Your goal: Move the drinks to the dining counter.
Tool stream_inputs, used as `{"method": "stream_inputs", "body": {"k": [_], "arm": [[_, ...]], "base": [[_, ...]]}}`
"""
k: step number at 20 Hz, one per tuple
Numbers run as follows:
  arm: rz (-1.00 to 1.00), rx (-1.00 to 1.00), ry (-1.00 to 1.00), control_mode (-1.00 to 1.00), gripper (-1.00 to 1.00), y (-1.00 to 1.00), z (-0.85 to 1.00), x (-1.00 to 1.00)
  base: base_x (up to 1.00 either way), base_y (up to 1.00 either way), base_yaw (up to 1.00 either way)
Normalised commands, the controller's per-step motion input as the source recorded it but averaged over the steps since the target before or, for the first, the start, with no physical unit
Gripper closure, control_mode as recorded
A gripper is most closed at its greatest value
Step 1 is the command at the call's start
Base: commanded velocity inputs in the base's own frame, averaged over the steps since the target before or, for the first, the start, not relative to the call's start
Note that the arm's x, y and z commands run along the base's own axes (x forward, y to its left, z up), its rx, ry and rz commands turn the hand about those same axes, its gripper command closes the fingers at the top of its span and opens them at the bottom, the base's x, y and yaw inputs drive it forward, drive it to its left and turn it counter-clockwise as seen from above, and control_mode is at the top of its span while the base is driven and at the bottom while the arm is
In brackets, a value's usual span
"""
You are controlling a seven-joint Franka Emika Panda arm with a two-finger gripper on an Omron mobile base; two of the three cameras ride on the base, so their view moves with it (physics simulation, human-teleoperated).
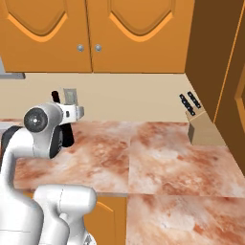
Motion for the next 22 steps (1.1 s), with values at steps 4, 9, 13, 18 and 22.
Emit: {"method": "stream_inputs", "body": {"k": [4, 9, 13, 18, 22], "arm": [[0.0, 0.0, 0.0, -1.0, 1.0, -0.12, 0.5, -0.85], [0.0, 0.0, 0.01, -1.0, 1.0, -0.02, 0.23, -0.83], [0.0, 0.0, 0.0, 1.0, 1.0, 0.0, 0.01, -0.25], [0.0, 0.0, 0.0, 1.0, 1.0, 0.0, 0.0, 0.0], [0.0, 0.0, 0.0, 1.0, 1.0, 0.0, 0.0, 0.0]], "base": [[0.0, 0.0, 0.0], [0.0, 0.0, 0.0], [-0.75, 0.22, 0.0], [-1.0, 0.95, 0.0], [-0.46, 0.69, 0.61]]}}
